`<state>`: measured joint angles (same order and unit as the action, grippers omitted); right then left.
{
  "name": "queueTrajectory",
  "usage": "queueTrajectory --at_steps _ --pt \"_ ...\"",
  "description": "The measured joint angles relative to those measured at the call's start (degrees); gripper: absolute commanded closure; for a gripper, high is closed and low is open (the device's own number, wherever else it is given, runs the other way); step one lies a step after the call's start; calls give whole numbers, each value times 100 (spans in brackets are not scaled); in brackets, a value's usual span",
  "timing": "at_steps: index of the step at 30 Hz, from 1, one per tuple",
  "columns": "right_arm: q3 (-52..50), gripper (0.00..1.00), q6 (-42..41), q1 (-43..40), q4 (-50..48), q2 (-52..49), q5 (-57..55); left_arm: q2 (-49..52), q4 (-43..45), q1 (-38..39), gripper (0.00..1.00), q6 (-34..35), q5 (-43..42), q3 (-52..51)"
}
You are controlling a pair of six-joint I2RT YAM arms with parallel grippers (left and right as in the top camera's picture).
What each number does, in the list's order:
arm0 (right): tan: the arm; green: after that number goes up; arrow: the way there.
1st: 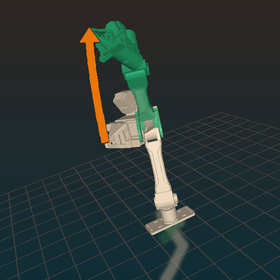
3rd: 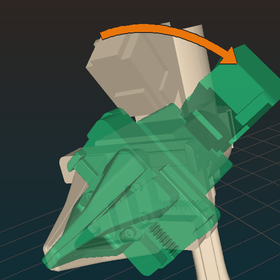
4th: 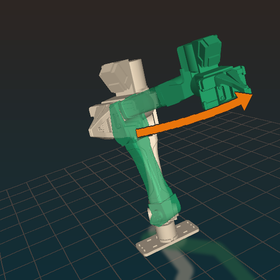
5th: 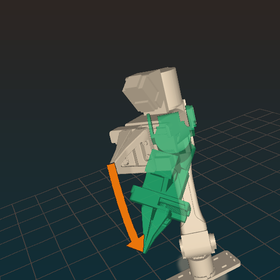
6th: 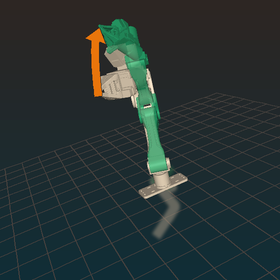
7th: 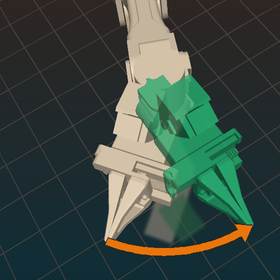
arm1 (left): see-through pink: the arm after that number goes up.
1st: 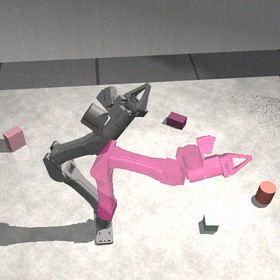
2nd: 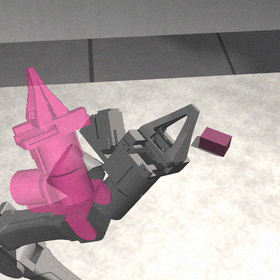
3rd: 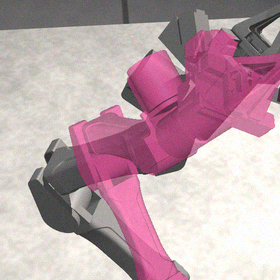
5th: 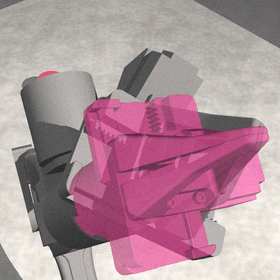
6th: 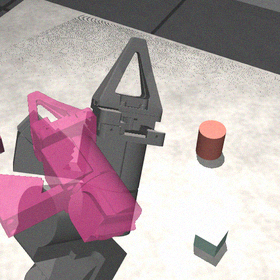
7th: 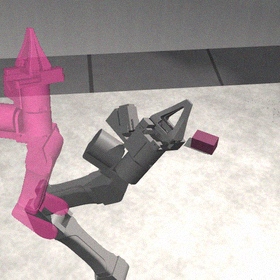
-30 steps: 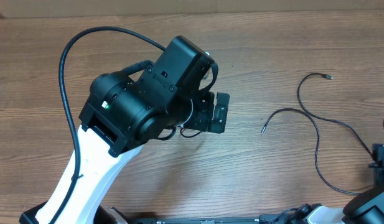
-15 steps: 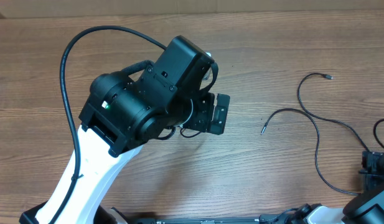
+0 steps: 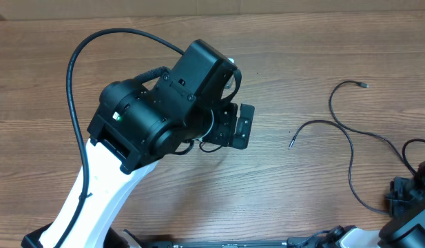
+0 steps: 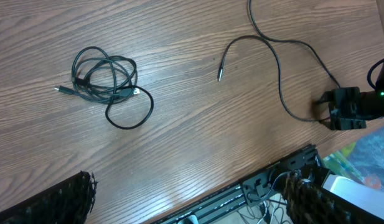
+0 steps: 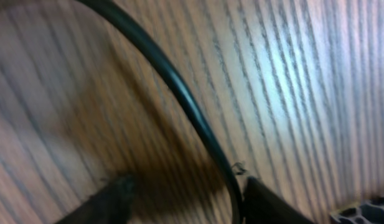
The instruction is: Untangle cables
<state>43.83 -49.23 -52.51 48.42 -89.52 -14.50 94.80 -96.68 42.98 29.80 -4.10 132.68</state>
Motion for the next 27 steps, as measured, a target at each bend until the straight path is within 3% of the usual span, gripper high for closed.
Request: queueTrajectory --at_steps 6,17,27 --pt "-39 96 225 -33 -680 0 603 0 -2 0 1 -2 0 0" --pt "409 96 758 542 -2015 -2 3099 0 13 0 1 -2 0 0" --pt "2844 94 1016 2046 -748 -24 2883 0 48 0 0 -2 0 0"
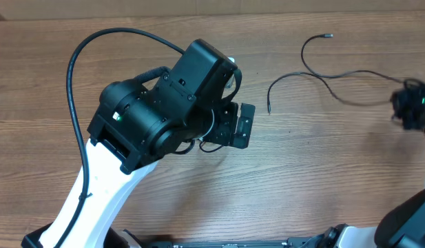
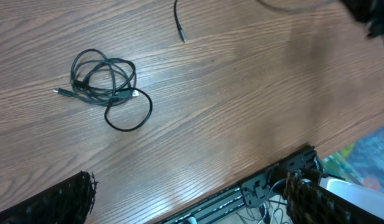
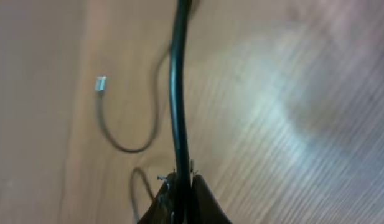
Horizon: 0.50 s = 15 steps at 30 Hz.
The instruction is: Untangle cables
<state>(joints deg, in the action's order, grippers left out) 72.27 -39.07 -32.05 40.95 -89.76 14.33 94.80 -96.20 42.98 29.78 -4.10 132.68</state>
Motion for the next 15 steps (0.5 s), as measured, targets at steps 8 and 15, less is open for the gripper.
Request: queueTrajectory --at_steps 8,15 --pt "1158 4 708 584 411 4 -752 0 -4 0 1 0 0 0" --pt "994 0 1025 619 627 -11 -1202 0 -46 0 0 0 -2 0"
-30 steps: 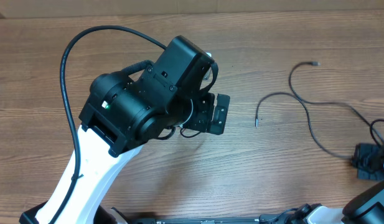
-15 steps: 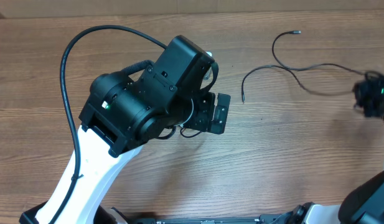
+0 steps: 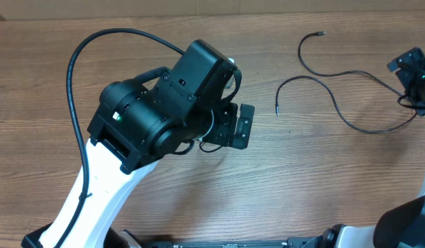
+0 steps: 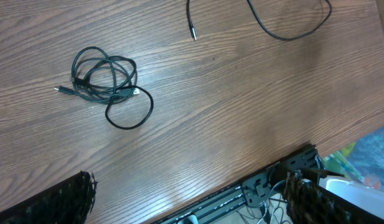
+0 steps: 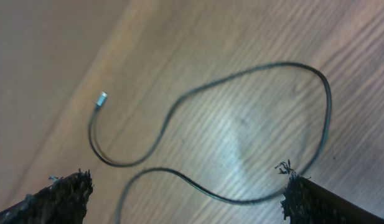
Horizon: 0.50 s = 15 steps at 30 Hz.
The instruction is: Untangle cables
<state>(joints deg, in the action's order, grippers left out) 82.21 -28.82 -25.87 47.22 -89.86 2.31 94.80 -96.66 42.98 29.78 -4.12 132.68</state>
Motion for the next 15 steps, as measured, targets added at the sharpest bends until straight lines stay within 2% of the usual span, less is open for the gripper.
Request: queueTrajectory --at_steps 10,15 --pt "-382 0 595 289 308 -562 782 0 -2 0 0 0 -2 0" --pt "-472 0 216 566 848 -975 361 0 -2 0 0 0 -2 0"
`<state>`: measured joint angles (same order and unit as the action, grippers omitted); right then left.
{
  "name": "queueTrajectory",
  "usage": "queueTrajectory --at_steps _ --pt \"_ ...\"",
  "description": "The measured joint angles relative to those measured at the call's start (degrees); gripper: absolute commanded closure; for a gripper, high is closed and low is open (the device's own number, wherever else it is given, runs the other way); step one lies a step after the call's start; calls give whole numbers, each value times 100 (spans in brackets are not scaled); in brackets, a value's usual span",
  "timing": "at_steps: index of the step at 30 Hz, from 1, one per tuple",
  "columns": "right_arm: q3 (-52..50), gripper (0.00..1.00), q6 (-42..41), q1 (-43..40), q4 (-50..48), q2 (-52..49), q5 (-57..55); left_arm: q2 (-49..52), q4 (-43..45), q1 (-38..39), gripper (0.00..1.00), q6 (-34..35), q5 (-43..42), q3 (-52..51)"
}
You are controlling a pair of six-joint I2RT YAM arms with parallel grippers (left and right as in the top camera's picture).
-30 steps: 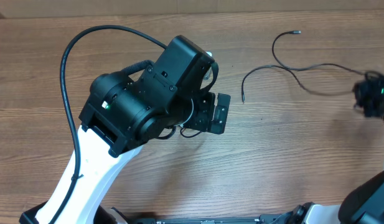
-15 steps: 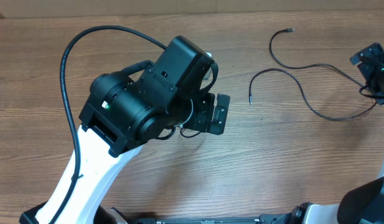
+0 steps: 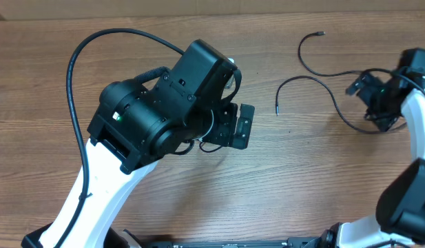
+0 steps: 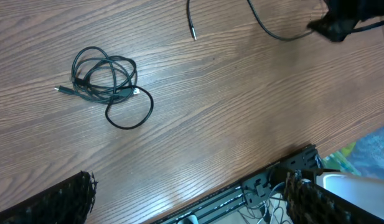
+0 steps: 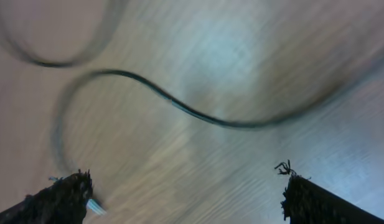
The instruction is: Untangle cables
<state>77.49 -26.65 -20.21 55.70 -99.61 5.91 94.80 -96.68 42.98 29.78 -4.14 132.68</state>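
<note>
A loose black cable (image 3: 314, 78) lies spread in curves on the far right of the wooden table; its plug end (image 4: 193, 35) shows in the left wrist view. My right gripper (image 3: 377, 100) hovers open over the cable's right-hand loop, with a blurred stretch of cable (image 5: 198, 113) below its spread jaws (image 5: 185, 186). A second dark cable, coiled in a tangled bundle (image 4: 104, 79), lies under my left arm and is hidden overhead. My left gripper (image 4: 188, 186) hangs high above it, open and holding nothing.
The bulky left arm (image 3: 157, 117) and its own black hose (image 3: 74, 76) cover the table's middle left. The table's front edge (image 4: 241, 180) has a metal rail with wiring below it. Bare wood lies between the bundle and the loose cable.
My right gripper has moved from the table's far right edge leftward, to above the loose cable's right loop. It stays open. The cable, the bundle and the left arm have not moved.
At first my right gripper was low at the near right with the loose cable between its fingers. Then it was shut on the cable at the far right, the cable drawn farther back. Then it was open and the cable lay released; now it hovers over it.
</note>
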Motion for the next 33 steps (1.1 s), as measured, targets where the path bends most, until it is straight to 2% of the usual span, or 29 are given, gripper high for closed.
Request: queueTrajectory --at_steps 6,8,10,14,18,19,23,29,33 --pt "-22 0 -437 -33 118 -481 -168 0 2 0 0 0 2 0" --pt "-26 16 -476 -33 195 -570 -166 0 4 0 0 0 2 0" --pt "-26 24 -514 -33 210 -645 -164 0 4 0 0 0 2 0" --pt "-26 48 -549 -33 203 -780 -166 0 4 0 0 0 2 0" --pt "-28 47 -616 -33 223 -911 -149 0 4 0 0 0 2 0" --pt "-28 49 -616 -33 245 -957 -140 0 4 0 0 0 2 0" --pt "-28 72 -649 -33 317 -1207 -120 0 4 0 0 0 2 0" --pt "-31 96 -610 -33 219 -1484 -120 0 4 0 0 0 2 0" --pt "-31 96 -636 -33 -92 -1609 -127 0 4 0 0 0 2 0"
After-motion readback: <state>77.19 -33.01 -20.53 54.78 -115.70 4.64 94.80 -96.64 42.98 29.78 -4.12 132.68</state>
